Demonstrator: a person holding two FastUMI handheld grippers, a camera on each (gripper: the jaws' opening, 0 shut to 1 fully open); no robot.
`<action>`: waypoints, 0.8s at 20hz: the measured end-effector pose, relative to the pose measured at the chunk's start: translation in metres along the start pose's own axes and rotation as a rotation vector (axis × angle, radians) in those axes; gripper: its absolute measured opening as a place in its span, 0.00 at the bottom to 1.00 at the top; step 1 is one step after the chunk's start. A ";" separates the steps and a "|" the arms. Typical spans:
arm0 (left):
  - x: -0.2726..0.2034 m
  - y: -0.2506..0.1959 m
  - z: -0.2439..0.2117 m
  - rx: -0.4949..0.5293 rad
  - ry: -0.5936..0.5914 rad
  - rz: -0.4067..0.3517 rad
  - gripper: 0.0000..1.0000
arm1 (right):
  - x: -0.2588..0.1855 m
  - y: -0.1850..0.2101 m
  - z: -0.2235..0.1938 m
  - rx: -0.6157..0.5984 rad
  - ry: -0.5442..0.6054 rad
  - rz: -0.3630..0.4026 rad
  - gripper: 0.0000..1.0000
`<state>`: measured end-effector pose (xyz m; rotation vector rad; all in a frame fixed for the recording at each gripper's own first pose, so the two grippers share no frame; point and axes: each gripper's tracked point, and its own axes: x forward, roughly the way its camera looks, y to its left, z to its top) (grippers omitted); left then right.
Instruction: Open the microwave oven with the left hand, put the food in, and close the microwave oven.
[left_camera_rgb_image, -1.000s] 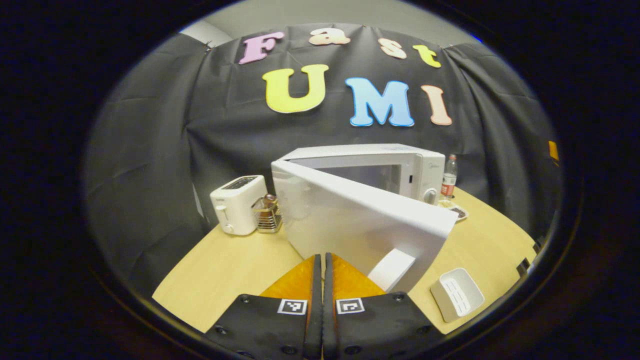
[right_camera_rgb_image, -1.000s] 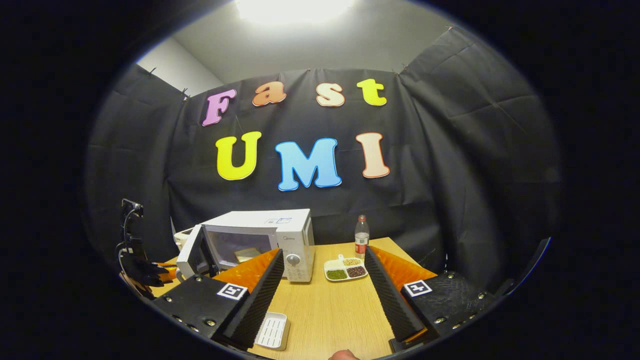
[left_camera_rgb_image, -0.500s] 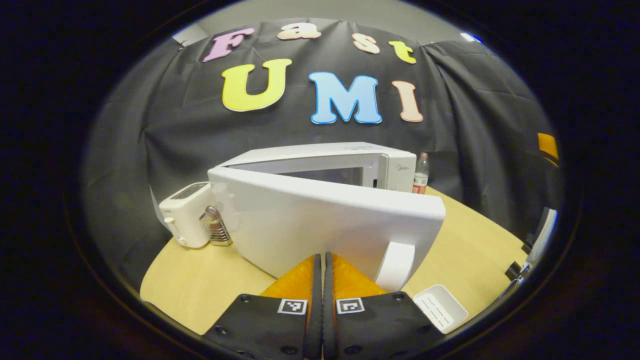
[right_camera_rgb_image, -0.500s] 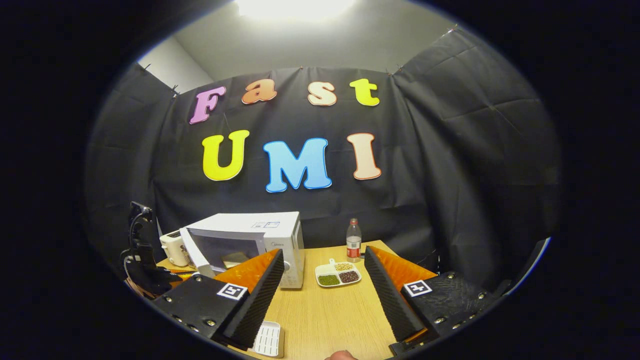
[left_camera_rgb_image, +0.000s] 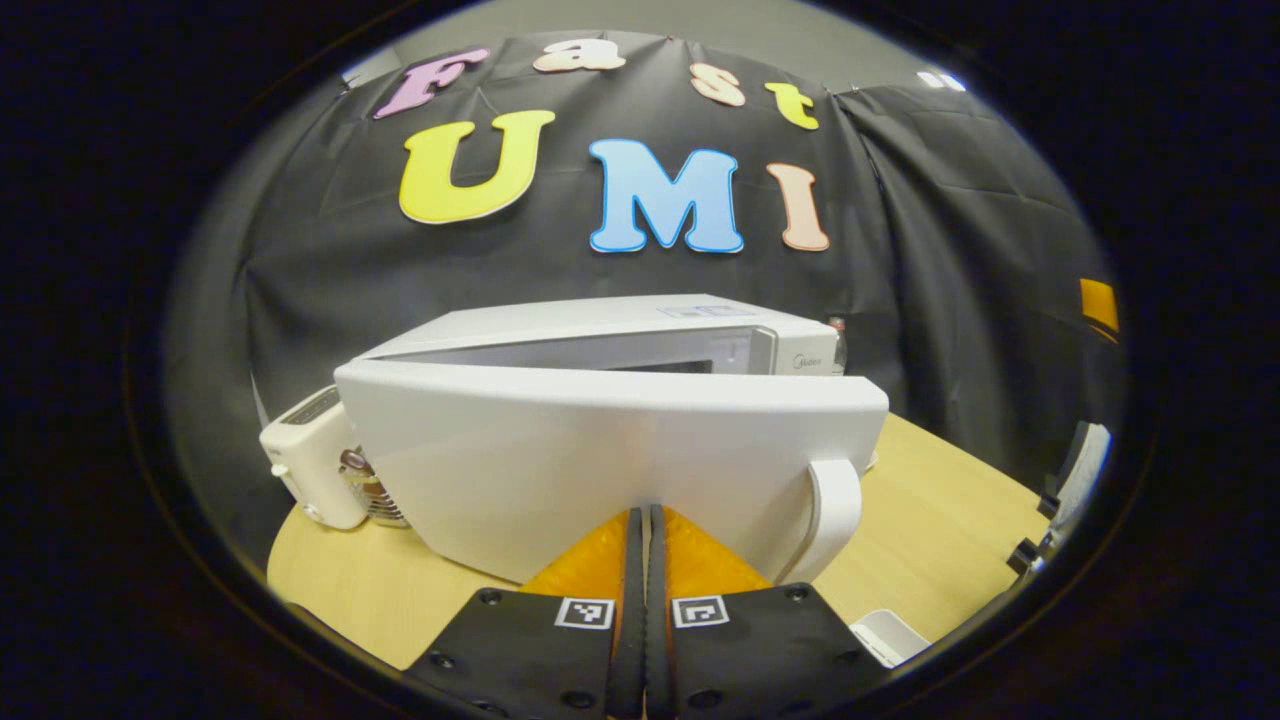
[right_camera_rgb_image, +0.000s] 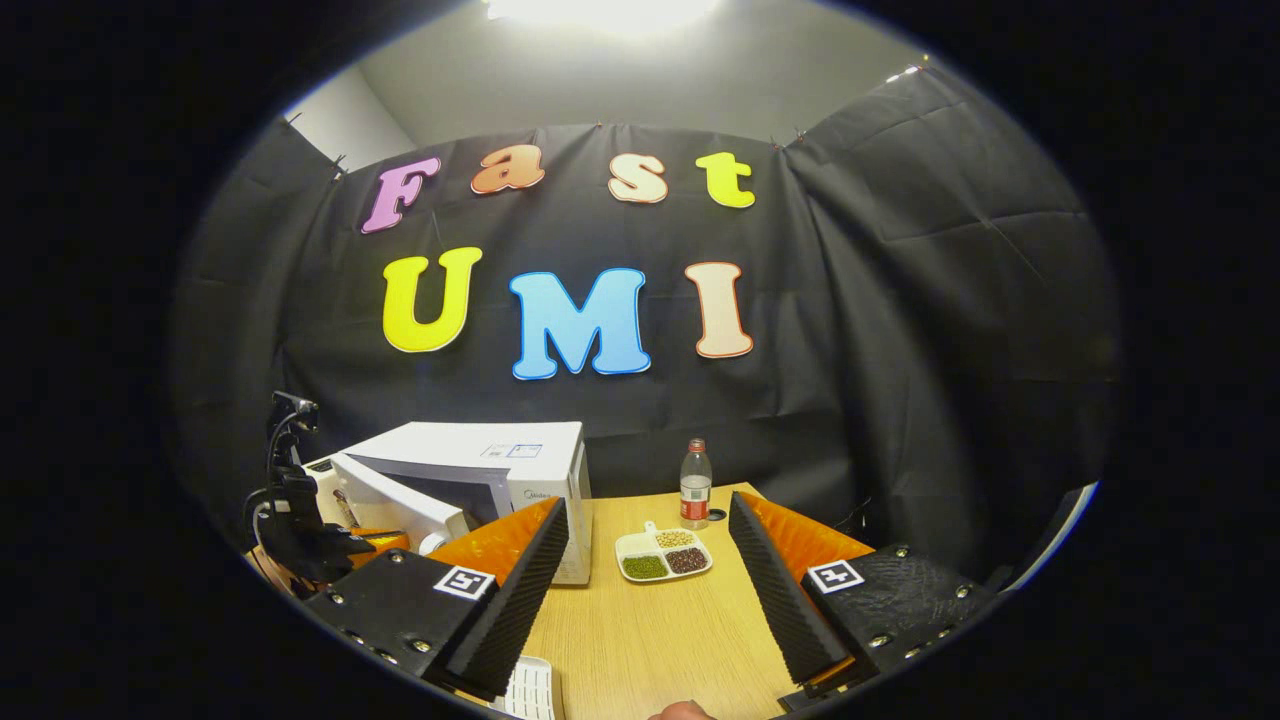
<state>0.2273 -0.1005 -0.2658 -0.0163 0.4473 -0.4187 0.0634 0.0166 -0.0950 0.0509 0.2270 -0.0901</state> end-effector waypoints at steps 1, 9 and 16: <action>0.006 0.001 0.001 -0.003 0.000 -0.006 0.07 | 0.002 0.001 -0.001 -0.004 0.005 -0.005 0.98; 0.045 0.009 0.015 -0.007 -0.024 -0.026 0.08 | 0.015 0.005 -0.007 -0.024 0.029 -0.044 0.98; 0.069 0.013 0.028 -0.056 -0.051 -0.046 0.12 | 0.026 0.016 -0.012 -0.047 0.047 -0.053 0.98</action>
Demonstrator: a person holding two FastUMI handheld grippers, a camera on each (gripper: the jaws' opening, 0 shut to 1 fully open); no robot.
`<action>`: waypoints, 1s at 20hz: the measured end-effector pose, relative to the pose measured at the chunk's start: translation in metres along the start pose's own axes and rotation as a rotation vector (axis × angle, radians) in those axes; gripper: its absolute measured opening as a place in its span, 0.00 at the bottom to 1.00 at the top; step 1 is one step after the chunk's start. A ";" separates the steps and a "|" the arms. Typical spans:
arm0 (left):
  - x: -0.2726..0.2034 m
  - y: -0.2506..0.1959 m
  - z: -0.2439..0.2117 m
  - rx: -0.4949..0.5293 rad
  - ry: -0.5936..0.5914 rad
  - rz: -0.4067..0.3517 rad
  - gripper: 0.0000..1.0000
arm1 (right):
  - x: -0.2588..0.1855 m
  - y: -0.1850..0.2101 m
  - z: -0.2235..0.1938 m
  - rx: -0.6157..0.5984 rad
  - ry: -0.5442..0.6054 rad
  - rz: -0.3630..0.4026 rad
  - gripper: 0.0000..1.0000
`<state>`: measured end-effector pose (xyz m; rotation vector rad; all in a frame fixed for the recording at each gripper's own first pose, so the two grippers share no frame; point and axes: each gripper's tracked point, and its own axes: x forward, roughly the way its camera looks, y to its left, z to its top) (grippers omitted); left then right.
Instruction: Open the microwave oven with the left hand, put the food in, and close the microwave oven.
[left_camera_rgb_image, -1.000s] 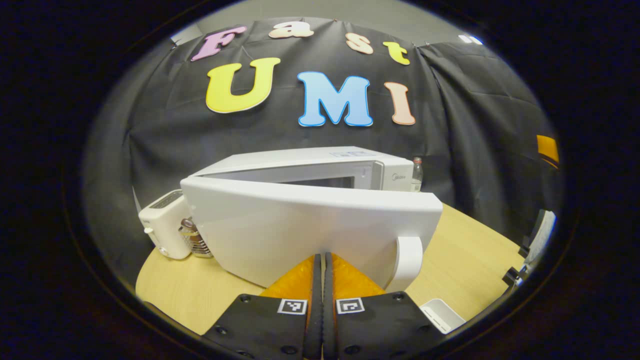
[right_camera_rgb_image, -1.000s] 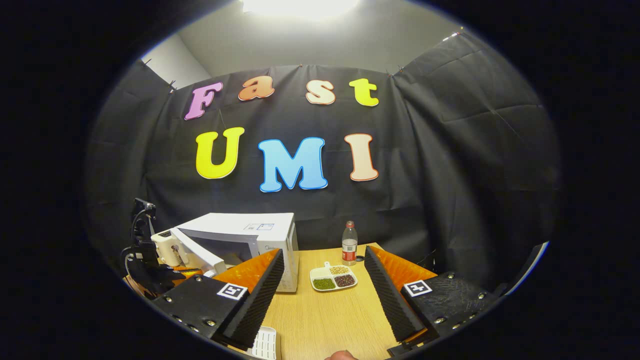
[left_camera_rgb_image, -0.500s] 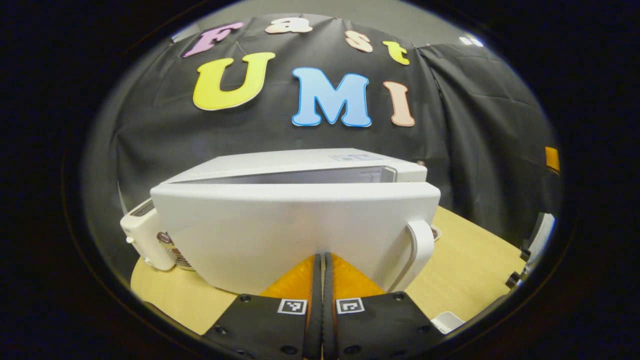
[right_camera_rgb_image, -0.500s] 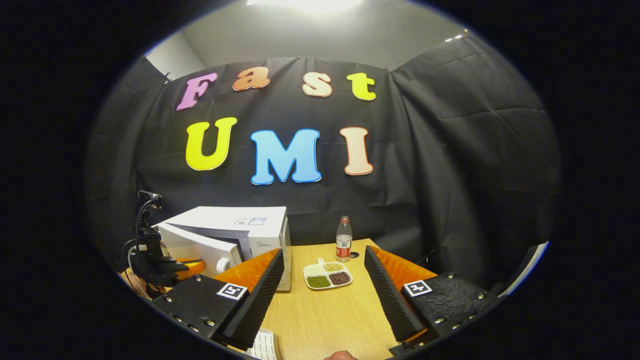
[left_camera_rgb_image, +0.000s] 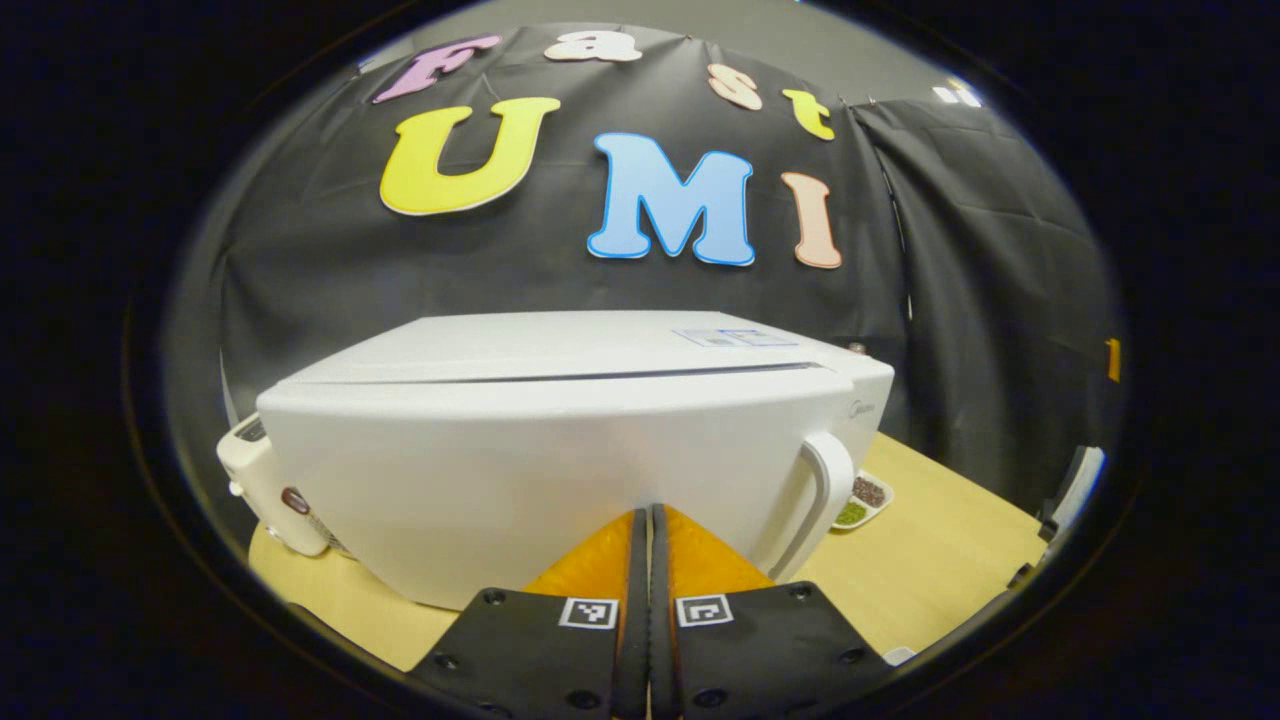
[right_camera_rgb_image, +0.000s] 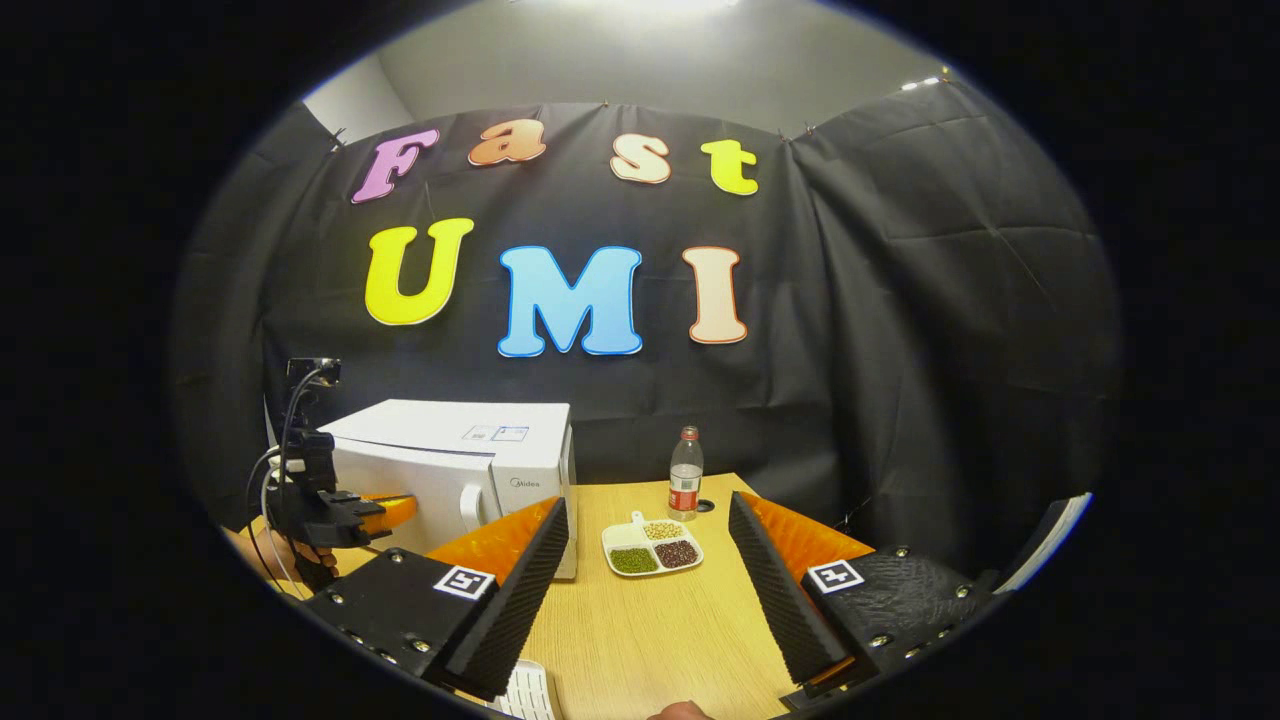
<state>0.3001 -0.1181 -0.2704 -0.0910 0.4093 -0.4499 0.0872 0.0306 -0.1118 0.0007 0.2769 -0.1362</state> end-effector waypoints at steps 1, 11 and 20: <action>0.001 0.003 0.003 -0.001 -0.006 0.008 0.07 | 0.002 0.002 -0.001 0.001 0.002 0.002 0.98; -0.013 -0.008 0.035 -0.013 -0.074 0.033 0.11 | 0.007 0.025 0.002 -0.002 -0.002 0.078 0.98; -0.151 -0.034 0.099 0.009 -0.229 0.150 0.07 | -0.031 0.042 0.024 0.005 -0.085 0.291 0.98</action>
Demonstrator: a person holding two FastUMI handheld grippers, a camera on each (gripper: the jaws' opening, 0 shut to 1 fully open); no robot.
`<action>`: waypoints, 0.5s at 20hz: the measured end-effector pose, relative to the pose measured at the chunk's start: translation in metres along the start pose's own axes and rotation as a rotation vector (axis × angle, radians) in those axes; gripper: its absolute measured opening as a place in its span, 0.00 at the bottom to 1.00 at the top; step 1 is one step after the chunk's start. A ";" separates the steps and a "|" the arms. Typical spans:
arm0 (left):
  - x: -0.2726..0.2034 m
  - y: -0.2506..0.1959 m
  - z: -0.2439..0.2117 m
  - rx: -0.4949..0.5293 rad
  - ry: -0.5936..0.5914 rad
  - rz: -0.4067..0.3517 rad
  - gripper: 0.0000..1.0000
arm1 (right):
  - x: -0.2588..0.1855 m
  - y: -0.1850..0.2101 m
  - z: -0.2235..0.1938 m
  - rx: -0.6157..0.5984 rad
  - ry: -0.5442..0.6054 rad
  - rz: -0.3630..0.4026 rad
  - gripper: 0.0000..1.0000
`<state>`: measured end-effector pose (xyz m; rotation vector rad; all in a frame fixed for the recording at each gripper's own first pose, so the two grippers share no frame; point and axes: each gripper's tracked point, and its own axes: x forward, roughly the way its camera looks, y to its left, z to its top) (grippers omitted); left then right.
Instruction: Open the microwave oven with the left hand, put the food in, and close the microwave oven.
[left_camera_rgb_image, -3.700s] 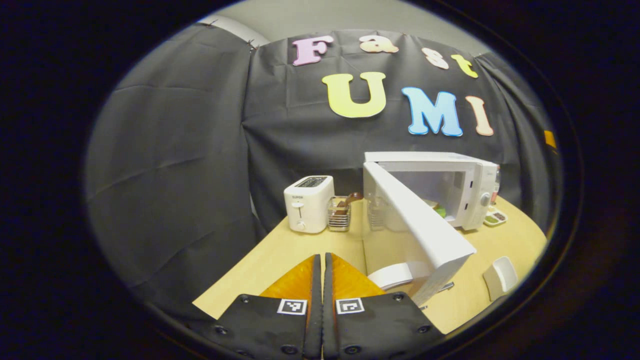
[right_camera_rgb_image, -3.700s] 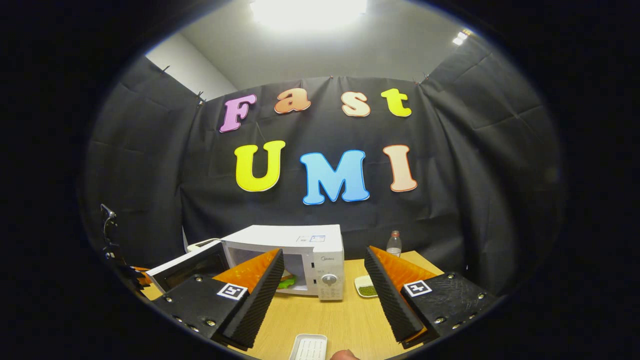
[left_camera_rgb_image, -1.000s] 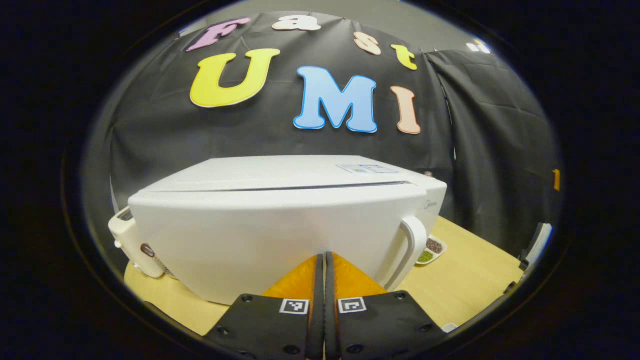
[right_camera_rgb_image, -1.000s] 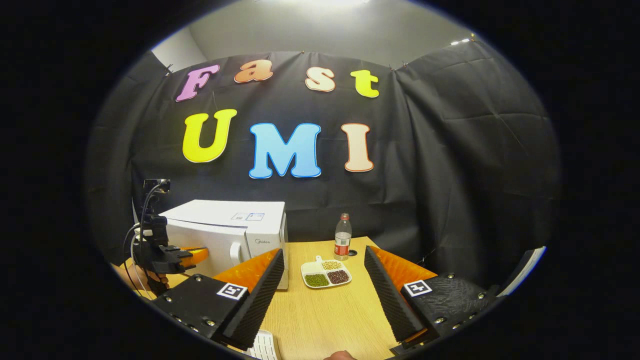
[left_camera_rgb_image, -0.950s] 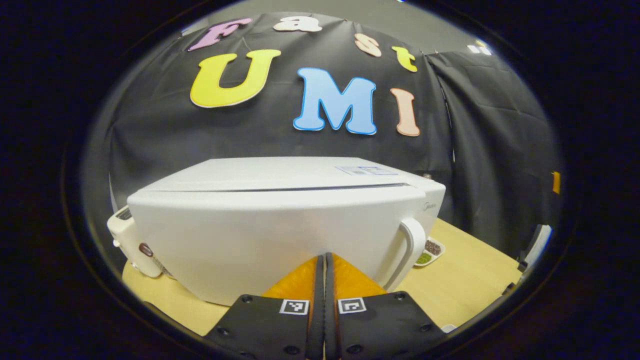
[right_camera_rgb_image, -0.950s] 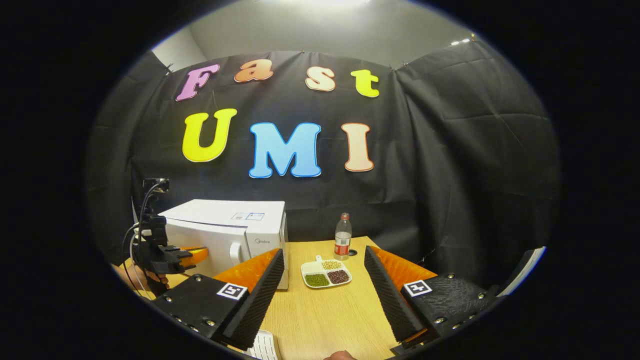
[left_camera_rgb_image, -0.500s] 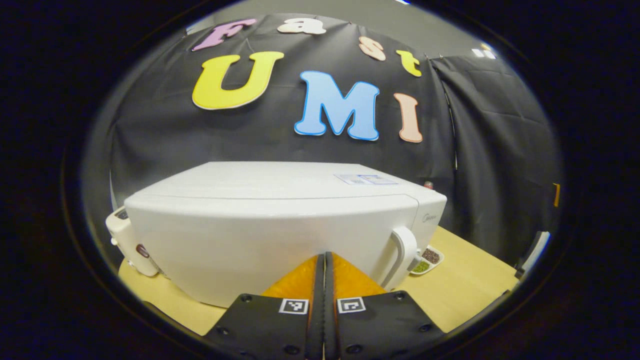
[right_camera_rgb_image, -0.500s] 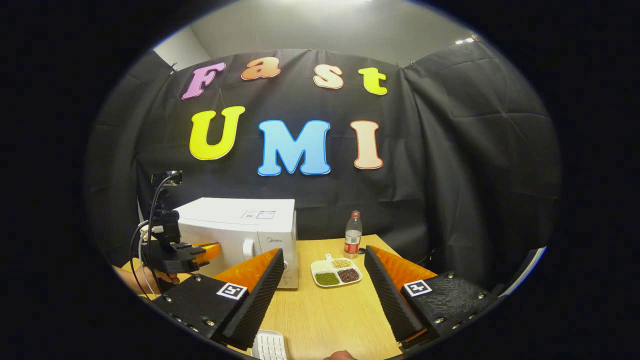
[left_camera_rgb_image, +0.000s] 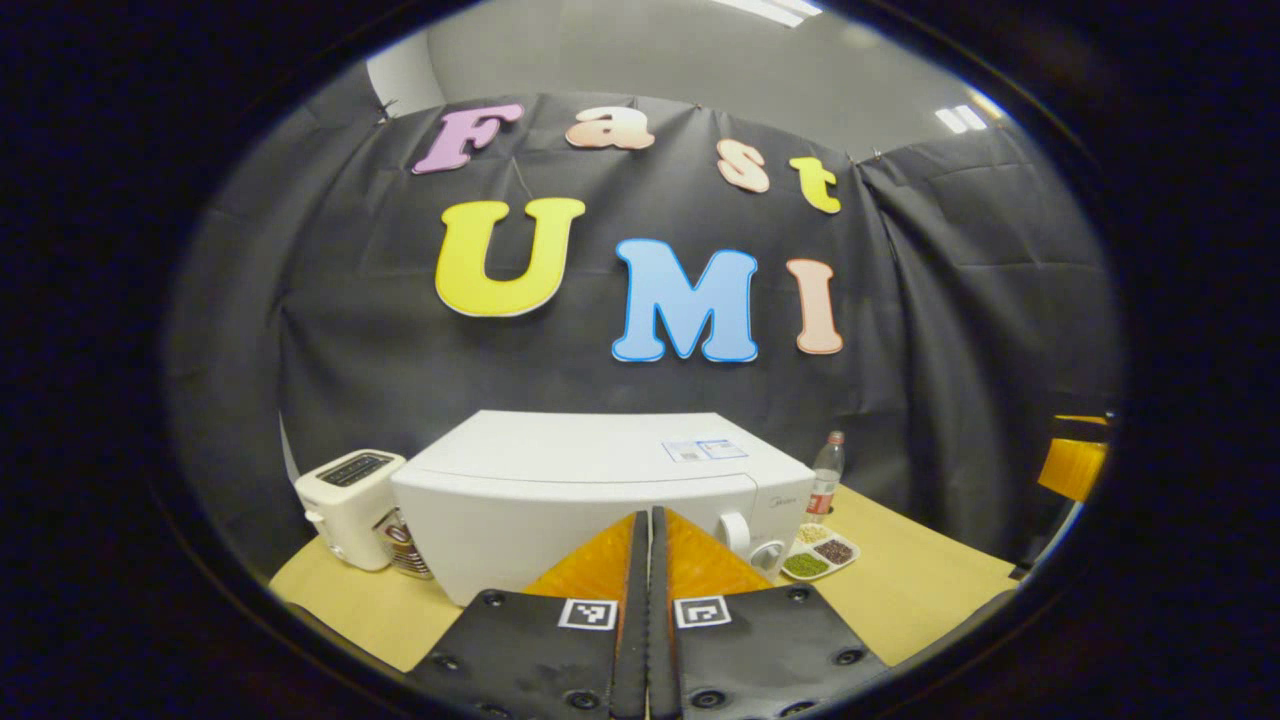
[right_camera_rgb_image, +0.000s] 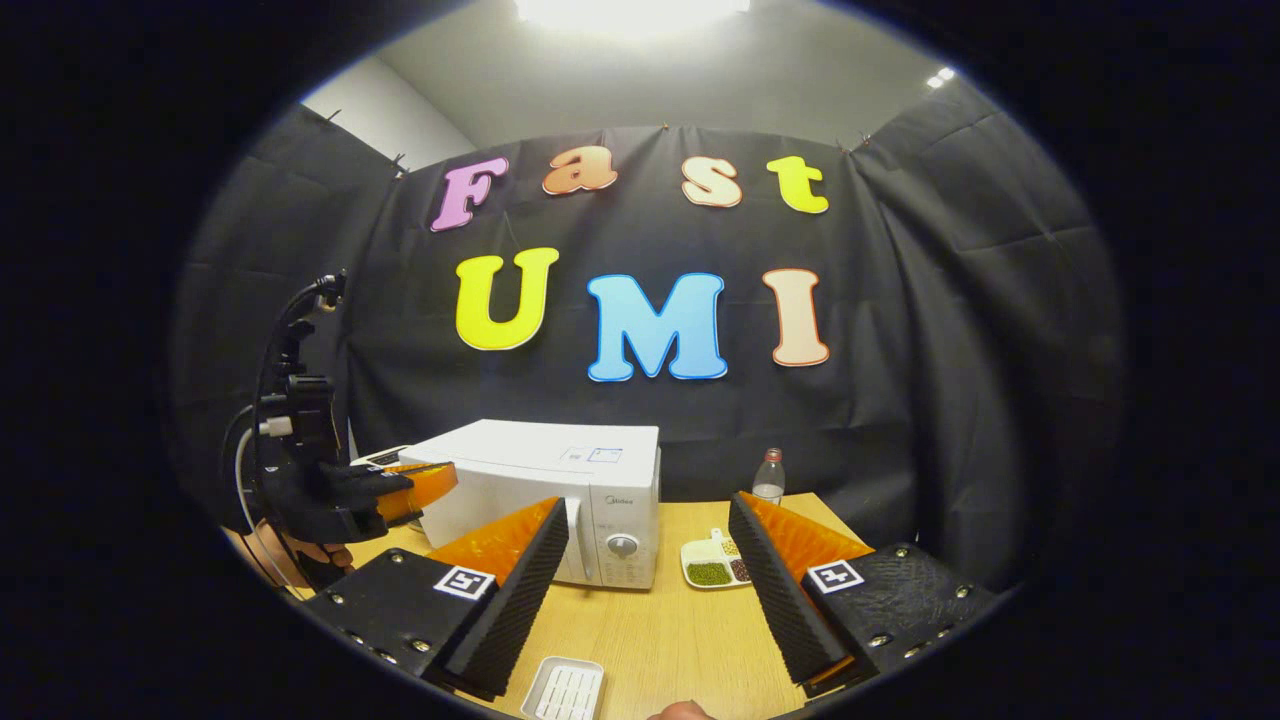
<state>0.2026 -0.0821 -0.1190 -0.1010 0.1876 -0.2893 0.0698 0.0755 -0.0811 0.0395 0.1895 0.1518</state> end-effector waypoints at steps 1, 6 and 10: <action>-0.015 0.001 0.008 0.008 -0.014 0.021 0.07 | -0.004 0.001 -0.001 0.003 -0.002 0.020 0.98; -0.087 0.003 0.029 0.010 -0.056 0.104 0.07 | -0.036 0.009 0.002 0.029 -0.024 0.100 0.98; -0.141 0.004 0.034 0.036 -0.064 0.141 0.07 | -0.058 0.015 0.005 0.029 -0.028 0.135 0.98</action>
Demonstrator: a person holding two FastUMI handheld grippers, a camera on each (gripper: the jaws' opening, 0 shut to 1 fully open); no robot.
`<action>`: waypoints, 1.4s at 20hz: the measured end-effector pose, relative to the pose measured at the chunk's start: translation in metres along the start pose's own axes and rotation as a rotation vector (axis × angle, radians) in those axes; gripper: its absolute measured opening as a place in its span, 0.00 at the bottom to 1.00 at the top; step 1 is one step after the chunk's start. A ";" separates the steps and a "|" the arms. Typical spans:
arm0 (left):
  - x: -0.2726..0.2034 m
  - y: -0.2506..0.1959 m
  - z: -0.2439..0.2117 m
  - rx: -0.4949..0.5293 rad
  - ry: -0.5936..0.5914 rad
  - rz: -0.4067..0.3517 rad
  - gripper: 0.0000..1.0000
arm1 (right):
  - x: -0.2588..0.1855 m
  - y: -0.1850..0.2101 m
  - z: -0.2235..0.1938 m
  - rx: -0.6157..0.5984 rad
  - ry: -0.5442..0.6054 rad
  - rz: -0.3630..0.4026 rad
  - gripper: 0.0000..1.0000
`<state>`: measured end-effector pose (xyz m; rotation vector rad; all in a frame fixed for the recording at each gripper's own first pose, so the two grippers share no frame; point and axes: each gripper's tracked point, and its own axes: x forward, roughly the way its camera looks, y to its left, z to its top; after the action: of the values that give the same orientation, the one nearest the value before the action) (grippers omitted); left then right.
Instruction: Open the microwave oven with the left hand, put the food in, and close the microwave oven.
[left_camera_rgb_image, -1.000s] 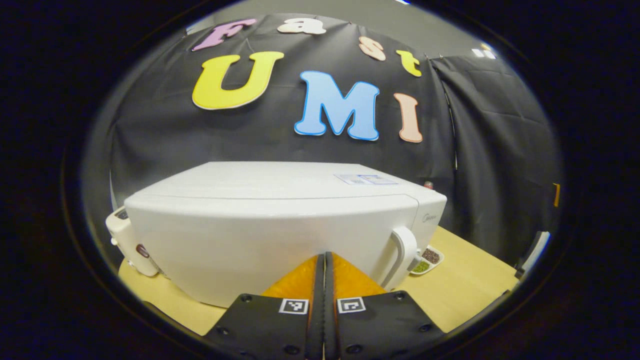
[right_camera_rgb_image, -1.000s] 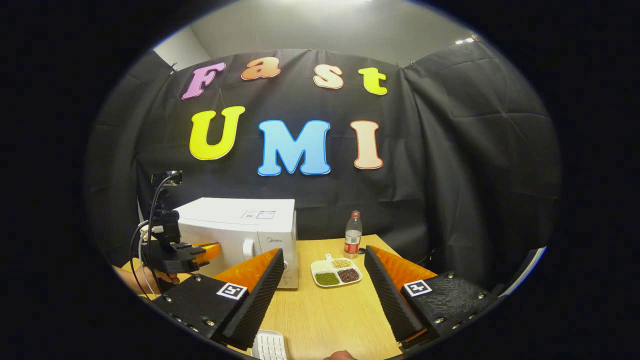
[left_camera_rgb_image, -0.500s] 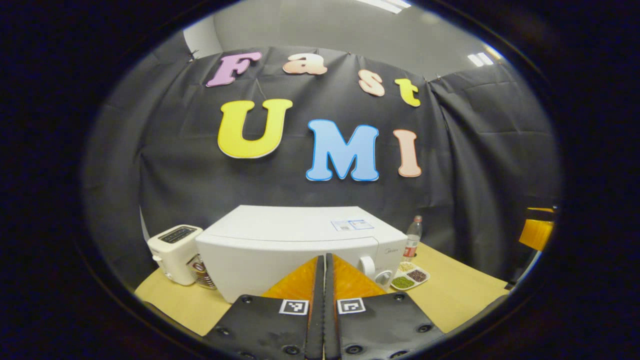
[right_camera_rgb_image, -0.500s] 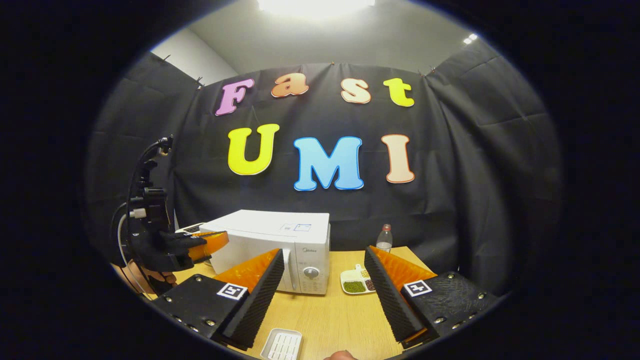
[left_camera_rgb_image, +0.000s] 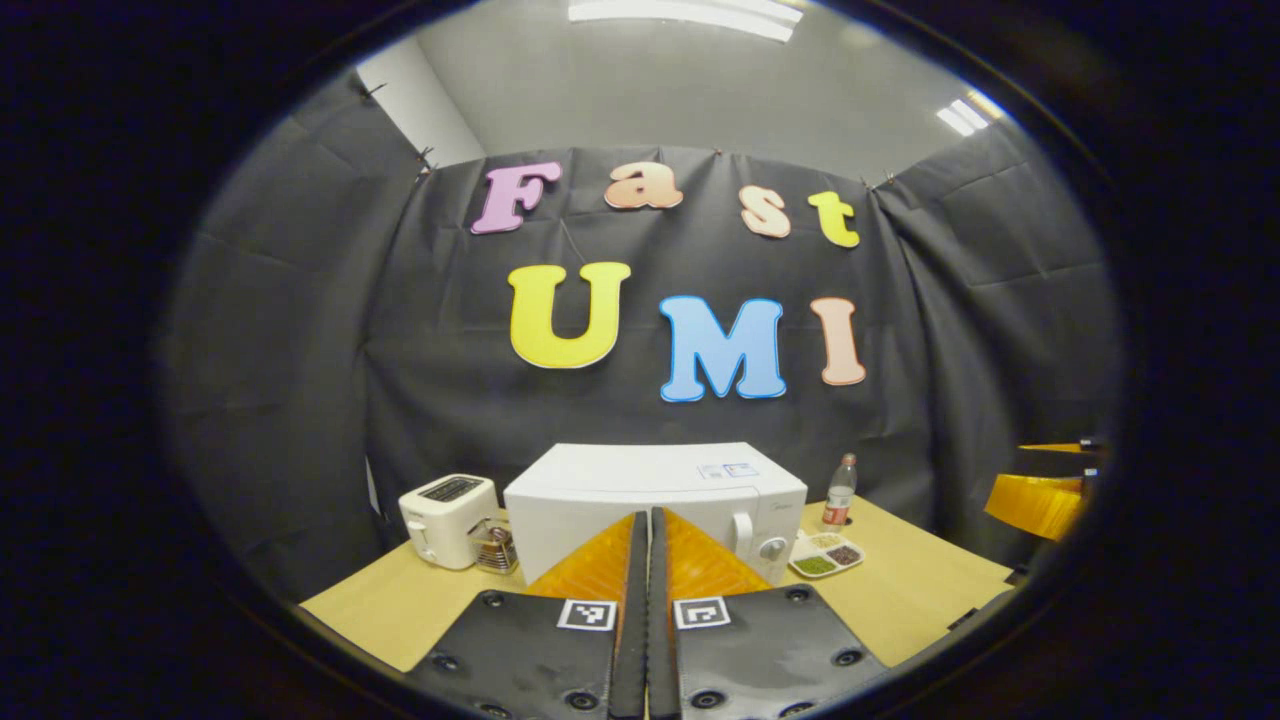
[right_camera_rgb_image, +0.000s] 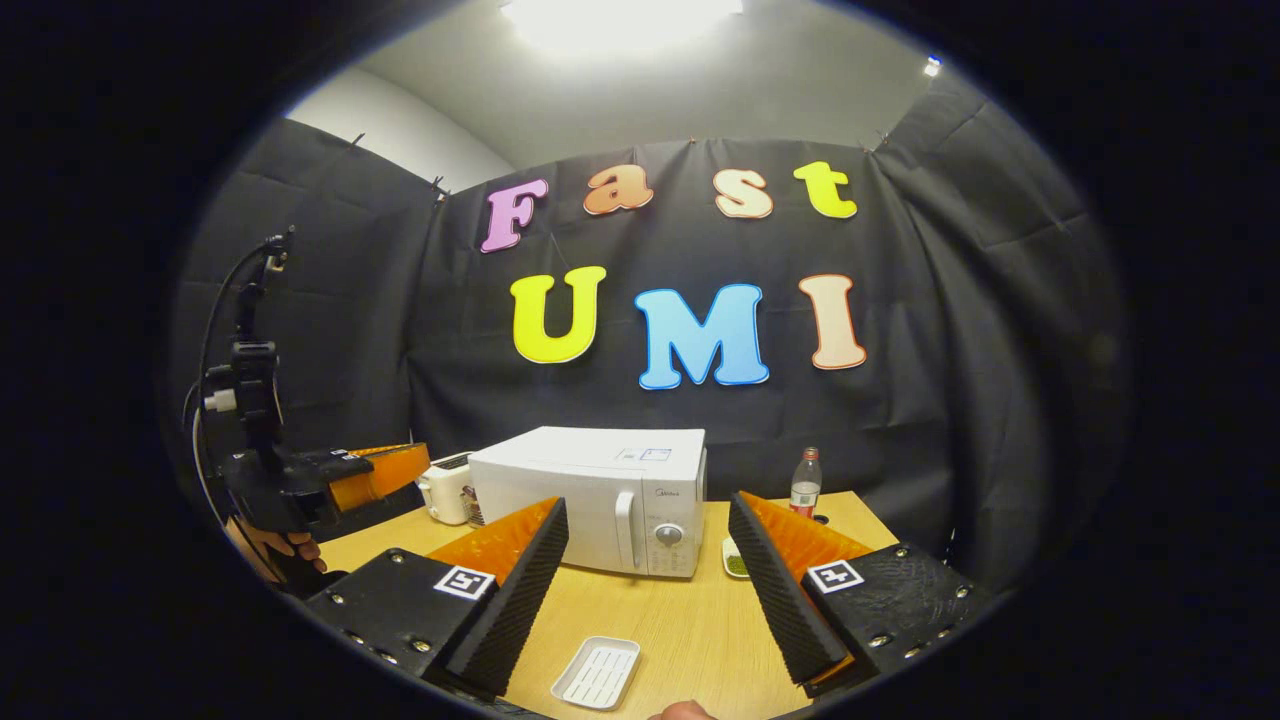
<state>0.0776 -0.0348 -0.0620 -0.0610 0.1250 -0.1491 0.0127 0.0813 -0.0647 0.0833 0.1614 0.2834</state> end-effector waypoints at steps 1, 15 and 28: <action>-0.011 0.003 0.000 0.005 0.009 0.006 0.10 | -0.004 0.003 0.004 0.000 -0.014 0.004 0.98; -0.087 0.046 0.025 -0.007 -0.049 0.015 0.97 | -0.026 0.030 0.019 -0.029 -0.084 -0.084 0.98; -0.134 0.097 0.049 -0.002 -0.116 0.099 1.00 | -0.037 0.057 0.040 -0.031 -0.140 -0.084 0.98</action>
<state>-0.0339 0.0834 -0.0039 -0.0649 0.0118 -0.0466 -0.0310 0.1230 -0.0138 0.0653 0.0210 0.1956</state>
